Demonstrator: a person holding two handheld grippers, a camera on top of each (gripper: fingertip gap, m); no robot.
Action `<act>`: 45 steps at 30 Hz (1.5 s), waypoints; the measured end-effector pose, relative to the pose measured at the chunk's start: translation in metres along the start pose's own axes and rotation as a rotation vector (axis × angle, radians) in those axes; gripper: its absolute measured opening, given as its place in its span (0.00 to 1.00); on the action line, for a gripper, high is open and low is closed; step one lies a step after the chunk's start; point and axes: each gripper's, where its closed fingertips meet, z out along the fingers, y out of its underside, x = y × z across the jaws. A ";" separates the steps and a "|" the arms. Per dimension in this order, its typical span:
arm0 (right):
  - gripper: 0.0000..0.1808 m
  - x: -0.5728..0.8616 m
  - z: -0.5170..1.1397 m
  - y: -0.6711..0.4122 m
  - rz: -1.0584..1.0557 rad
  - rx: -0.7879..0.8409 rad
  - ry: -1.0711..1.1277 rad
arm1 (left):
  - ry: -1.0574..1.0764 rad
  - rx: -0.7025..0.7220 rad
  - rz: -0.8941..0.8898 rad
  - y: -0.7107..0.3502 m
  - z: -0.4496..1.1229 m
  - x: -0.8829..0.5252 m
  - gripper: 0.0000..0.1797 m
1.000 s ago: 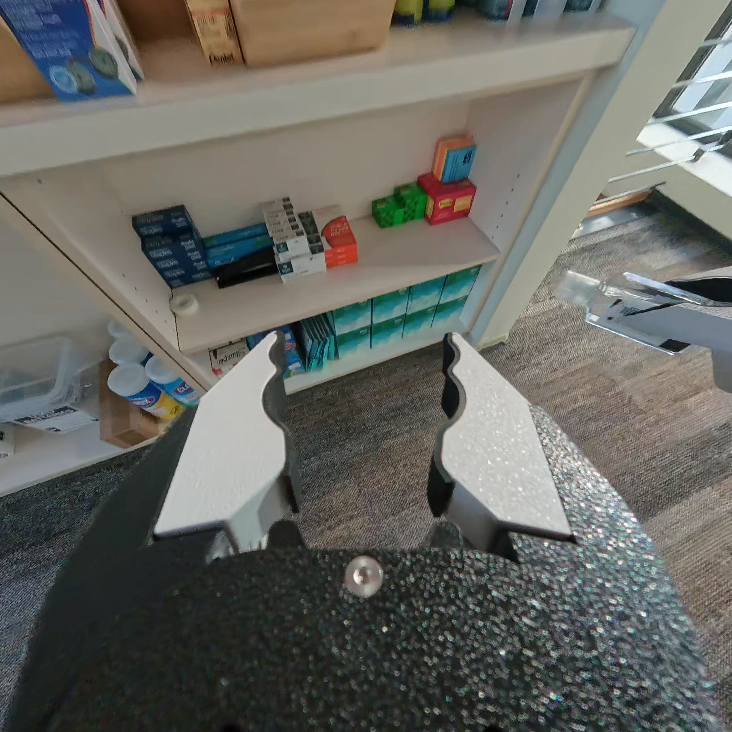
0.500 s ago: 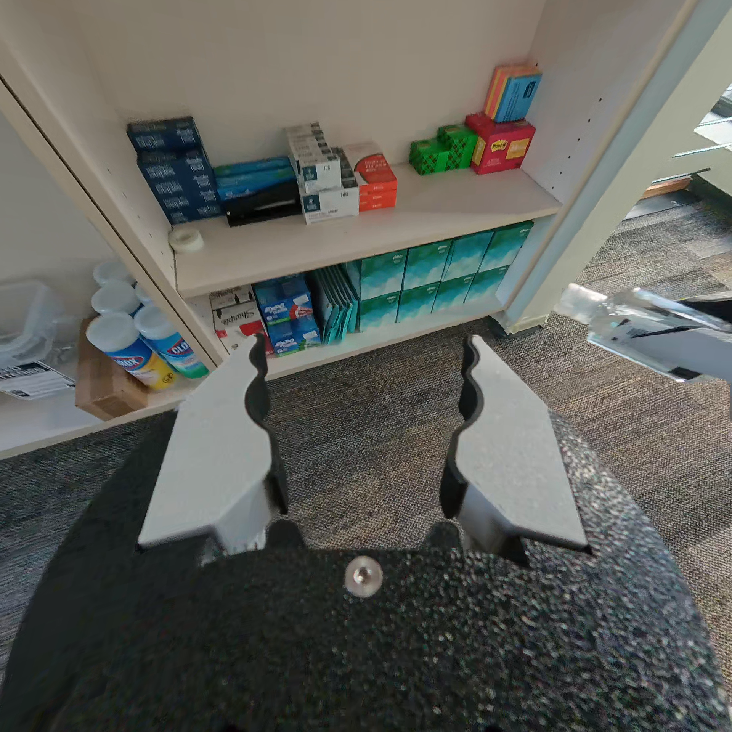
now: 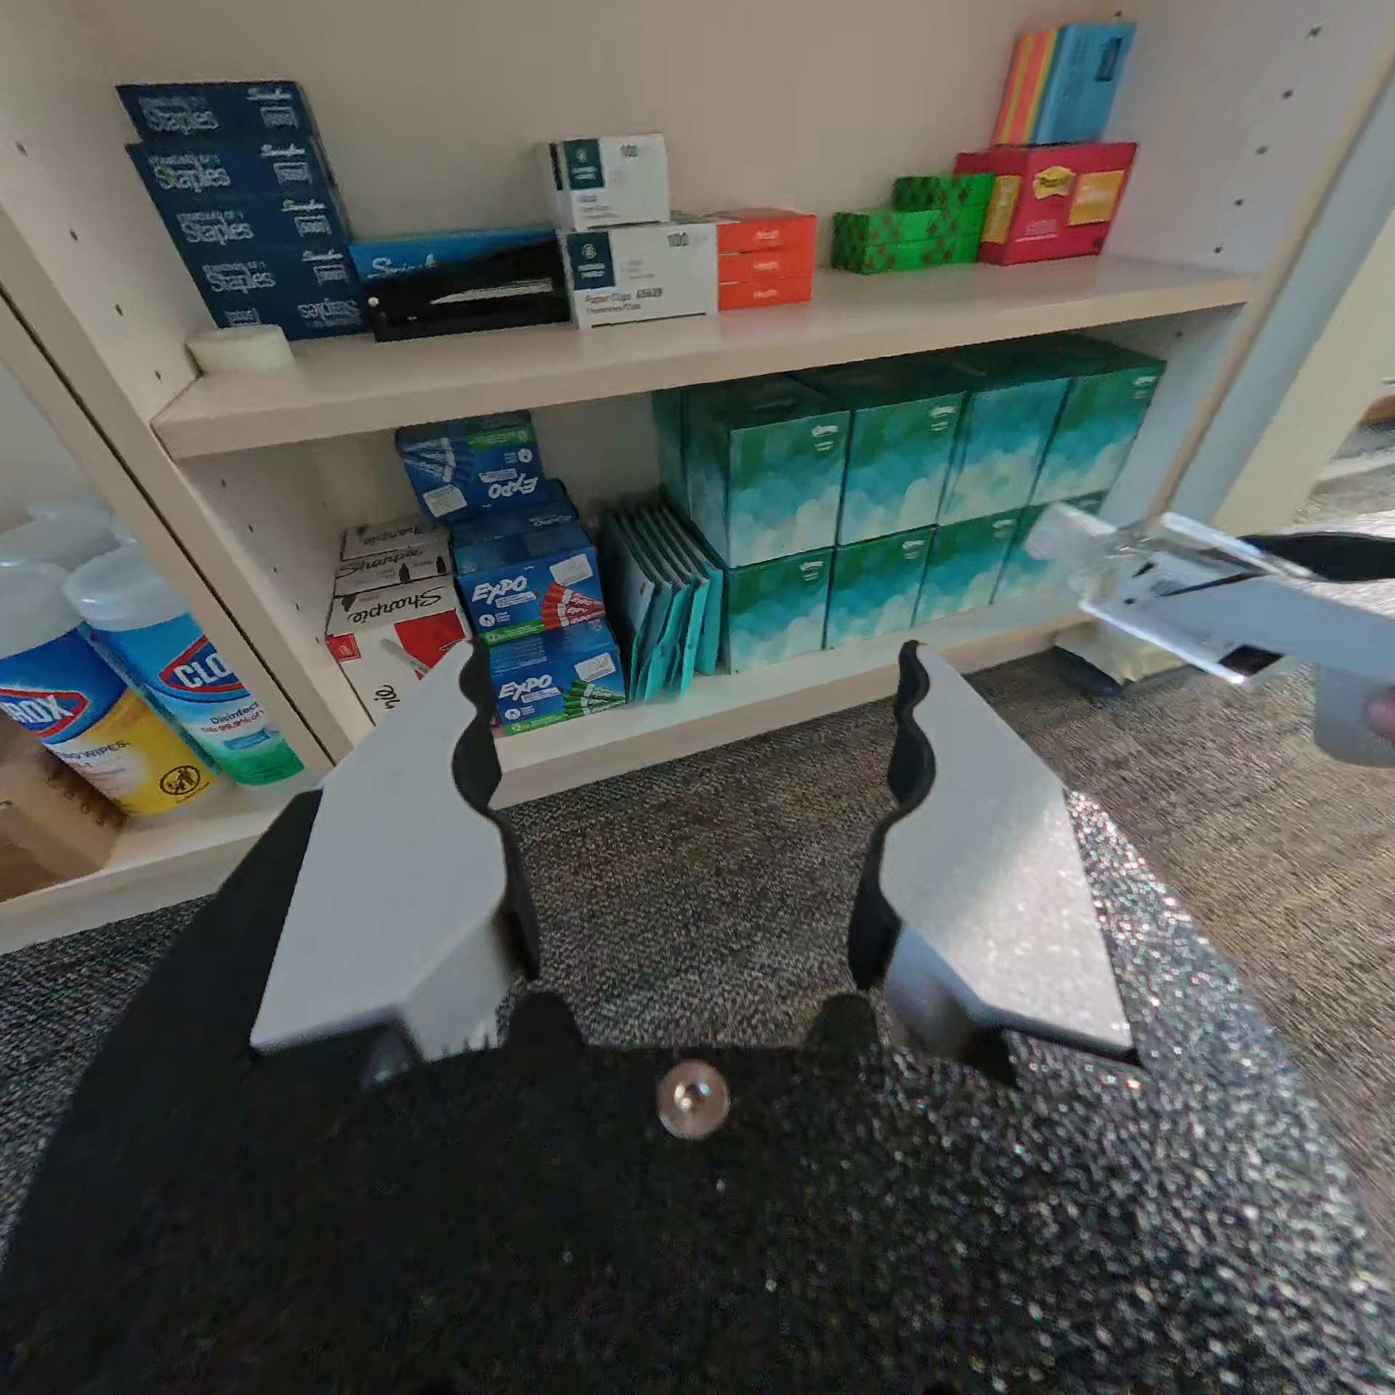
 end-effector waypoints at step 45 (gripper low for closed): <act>0.09 0.028 0.061 0.036 -0.099 -0.061 0.062 | -0.554 -0.180 -0.003 0.110 -0.020 -0.225 0.61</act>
